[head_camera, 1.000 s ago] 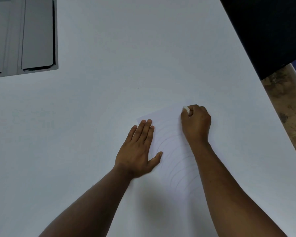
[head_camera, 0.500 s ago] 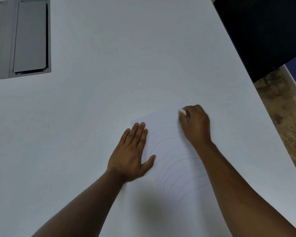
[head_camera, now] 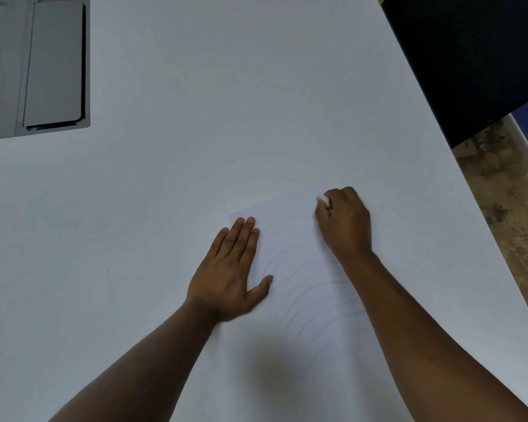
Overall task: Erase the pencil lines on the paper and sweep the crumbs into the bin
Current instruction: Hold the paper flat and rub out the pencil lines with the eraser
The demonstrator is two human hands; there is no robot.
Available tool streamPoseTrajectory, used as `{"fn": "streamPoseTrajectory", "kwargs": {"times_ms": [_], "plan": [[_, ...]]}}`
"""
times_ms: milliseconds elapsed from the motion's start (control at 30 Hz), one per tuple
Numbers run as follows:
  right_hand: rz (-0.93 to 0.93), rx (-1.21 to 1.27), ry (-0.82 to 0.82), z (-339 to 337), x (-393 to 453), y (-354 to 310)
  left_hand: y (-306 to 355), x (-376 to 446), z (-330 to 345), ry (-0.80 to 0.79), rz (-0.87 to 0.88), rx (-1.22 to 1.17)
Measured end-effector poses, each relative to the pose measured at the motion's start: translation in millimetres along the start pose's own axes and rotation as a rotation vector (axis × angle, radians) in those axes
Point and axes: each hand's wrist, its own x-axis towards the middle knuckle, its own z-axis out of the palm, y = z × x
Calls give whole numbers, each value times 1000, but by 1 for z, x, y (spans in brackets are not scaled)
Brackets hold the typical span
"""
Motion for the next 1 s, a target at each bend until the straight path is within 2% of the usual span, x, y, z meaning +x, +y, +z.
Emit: {"fn": "streamPoseTrajectory", "kwargs": {"times_ms": [100, 267, 333, 567, 667, 733, 833, 1000], "plan": [[102, -13, 28, -5, 14, 8, 0, 0, 0, 0, -1, 1], [-37, 53, -35, -4, 1, -6, 0, 1, 0, -1, -4, 0], [-40, 20, -43, -1, -2, -5, 1, 1, 0, 1, -3, -11], [230, 58, 53, -13, 13, 17, 0, 0, -1, 1, -2, -5], [151, 96, 41, -14, -5, 4, 0, 0, 0, -2, -2, -4], [76, 125, -27, -7, -15, -9, 0, -1, -1, -4, -2, -5], [46, 103, -54, 2, -16, -17, 0, 0, -2, -7, -2, -6], [224, 128, -8, -1, 4, -8, 0, -1, -1, -3, -3, -15]]}}
